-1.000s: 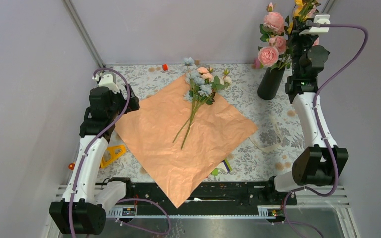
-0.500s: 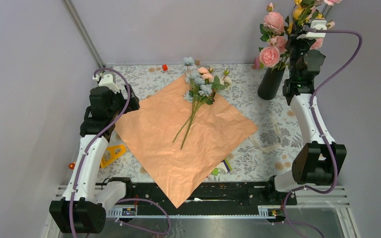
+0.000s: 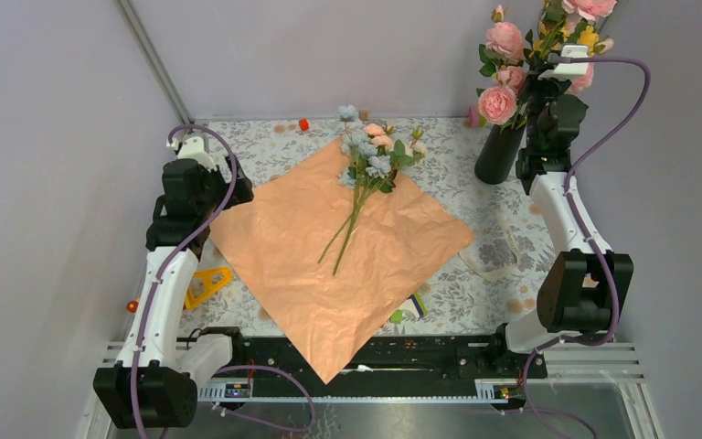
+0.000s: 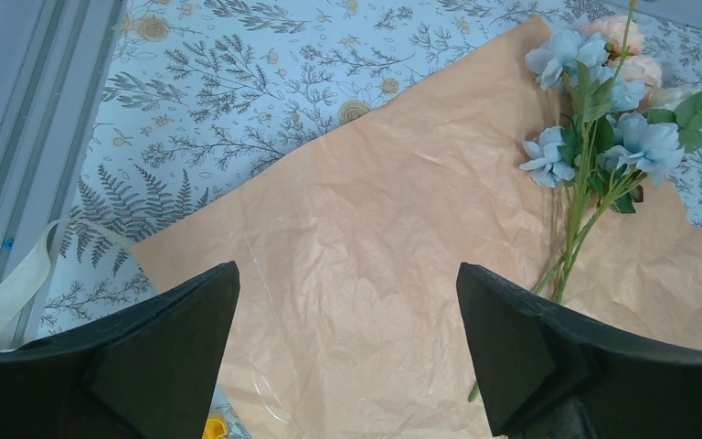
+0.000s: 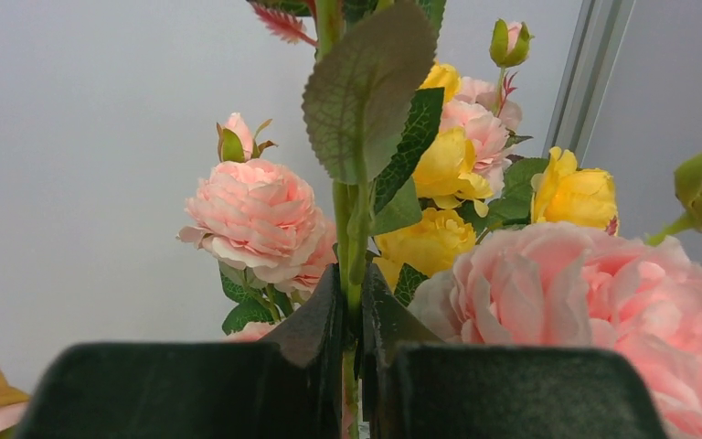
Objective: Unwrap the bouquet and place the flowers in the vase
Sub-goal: Insert the fake flower into the vase.
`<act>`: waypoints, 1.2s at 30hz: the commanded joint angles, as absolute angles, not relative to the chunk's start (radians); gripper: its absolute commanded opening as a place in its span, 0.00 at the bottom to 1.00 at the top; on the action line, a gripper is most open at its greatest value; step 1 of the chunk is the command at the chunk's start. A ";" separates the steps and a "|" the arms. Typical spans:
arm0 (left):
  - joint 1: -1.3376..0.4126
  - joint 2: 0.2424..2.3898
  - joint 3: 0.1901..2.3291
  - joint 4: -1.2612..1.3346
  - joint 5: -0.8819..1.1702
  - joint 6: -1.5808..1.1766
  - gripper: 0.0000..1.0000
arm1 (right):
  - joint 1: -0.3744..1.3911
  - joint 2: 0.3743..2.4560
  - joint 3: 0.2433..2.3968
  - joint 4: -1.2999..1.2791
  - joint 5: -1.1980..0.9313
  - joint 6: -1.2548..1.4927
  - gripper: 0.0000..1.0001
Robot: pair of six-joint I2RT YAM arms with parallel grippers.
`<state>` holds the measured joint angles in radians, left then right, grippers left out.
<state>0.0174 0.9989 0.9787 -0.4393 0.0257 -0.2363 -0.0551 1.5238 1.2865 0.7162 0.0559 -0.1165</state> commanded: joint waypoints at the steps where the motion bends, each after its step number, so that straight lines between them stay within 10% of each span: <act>1: 0.026 1.001 0.989 -0.390 0.033 -0.251 0.98 | -0.060 1.504 1.287 0.762 0.083 -0.121 0.00; 36: 0.038 1.000 0.988 -0.387 0.082 -0.268 0.98 | -0.058 1.559 1.098 0.710 0.098 -0.097 0.00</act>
<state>0.0315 1.0046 0.9787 -0.4389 0.0578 -0.2623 -0.0551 1.5589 1.1194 0.7162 0.0700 -0.1085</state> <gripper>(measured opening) 0.981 0.070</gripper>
